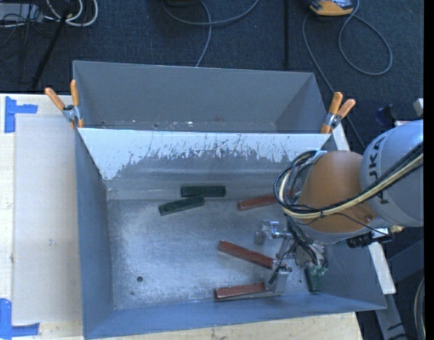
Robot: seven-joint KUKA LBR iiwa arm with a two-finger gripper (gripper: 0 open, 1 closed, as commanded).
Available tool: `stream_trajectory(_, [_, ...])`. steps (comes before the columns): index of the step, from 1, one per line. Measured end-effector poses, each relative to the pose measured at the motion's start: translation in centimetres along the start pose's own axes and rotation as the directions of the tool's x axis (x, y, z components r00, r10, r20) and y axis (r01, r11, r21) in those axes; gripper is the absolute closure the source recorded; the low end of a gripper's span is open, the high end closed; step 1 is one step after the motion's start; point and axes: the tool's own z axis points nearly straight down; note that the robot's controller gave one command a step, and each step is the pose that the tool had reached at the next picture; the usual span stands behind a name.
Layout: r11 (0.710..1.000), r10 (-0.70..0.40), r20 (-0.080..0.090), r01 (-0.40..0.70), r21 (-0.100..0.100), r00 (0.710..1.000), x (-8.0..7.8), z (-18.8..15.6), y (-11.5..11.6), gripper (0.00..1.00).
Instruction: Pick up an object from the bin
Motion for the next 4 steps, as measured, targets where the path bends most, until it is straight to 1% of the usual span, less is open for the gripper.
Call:
stream_trajectory(1, [1.000, -0.002, 0.005, 0.002, 0.001, 1.000, -0.2, -0.3, 0.0, 1.00])
stream_trajectory(2, [1.000, -0.002, 0.011, 0.002, 0.001, 1.000, -0.3, -0.4, 0.0, 0.00])
stream_trajectory(3, [1.000, -0.003, 0.007, 0.003, 0.001, 1.000, -0.2, -0.3, 0.0, 1.00])
stream_trajectory(4, [0.999, -0.040, 0.016, 0.040, 0.003, 0.999, 1.5, -14.9, -1.1, 1.00])
